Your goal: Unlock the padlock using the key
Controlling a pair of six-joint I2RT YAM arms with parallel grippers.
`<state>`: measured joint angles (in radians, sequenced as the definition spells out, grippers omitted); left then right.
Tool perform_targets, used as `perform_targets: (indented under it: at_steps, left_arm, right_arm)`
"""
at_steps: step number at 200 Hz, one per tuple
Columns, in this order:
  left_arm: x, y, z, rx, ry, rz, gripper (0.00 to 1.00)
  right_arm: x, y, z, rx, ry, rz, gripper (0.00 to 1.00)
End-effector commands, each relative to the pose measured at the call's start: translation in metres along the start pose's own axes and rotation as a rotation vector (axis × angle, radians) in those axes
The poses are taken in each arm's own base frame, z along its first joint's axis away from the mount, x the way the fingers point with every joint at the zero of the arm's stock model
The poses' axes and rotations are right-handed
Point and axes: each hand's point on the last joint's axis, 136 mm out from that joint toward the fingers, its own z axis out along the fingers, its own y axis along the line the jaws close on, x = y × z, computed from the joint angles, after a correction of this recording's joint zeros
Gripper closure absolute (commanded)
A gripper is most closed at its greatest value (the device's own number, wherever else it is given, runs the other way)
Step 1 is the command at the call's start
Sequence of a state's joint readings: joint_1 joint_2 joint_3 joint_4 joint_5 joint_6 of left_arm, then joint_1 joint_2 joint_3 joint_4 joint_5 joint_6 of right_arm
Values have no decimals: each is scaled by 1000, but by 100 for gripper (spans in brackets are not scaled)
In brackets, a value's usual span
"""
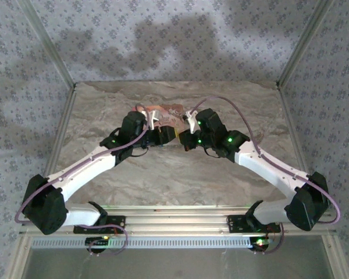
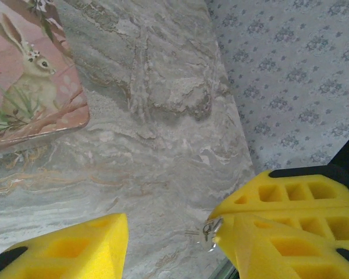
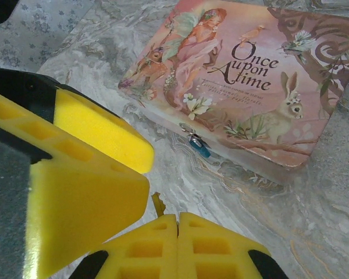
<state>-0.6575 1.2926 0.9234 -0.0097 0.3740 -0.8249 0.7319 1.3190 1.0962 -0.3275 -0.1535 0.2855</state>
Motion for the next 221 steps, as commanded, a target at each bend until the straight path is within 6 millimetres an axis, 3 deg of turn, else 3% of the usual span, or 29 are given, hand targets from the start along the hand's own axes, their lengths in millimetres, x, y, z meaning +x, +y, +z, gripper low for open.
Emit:
perform_targets:
  at_steps: [1, 57, 113, 133, 159, 184, 187, 195, 221]
  left_arm:
    - [-12, -20, -1, 66, -34, 6, 49]
    - [-11, -20, 5, 88, -36, -18, 54]
    - [-11, -2, -1, 60, -79, -19, 56]
    - [-10, 0, -8, 68, -106, 82, 56]
    - [-3, 0, -11, 96, -140, 241, 45]
    - [0, -11, -14, 154, -196, 402, 41]
    - [0, -12, -14, 156, -200, 415, 41]
    - [-2, -15, -14, 158, -210, 444, 41]
    - [-6, -24, -10, 172, -194, 510, 42]
  right_arm:
    - [-3, 4, 0, -15, -19, 16, 100]
    - [-6, 6, 2, -26, -31, 20, 100]
    - [-5, 0, 3, -3, -24, 59, 100]
    - [-8, -4, 2, 3, -21, 94, 100]
    - [-13, -10, 0, 15, -13, 160, 100]
    - [-13, -17, 2, 55, 17, 260, 100]
    - [-24, -14, -2, 51, -4, 268, 100]
    - [-27, -15, -2, 61, -6, 301, 100]
    - [-25, -18, -1, 83, 5, 430, 100]
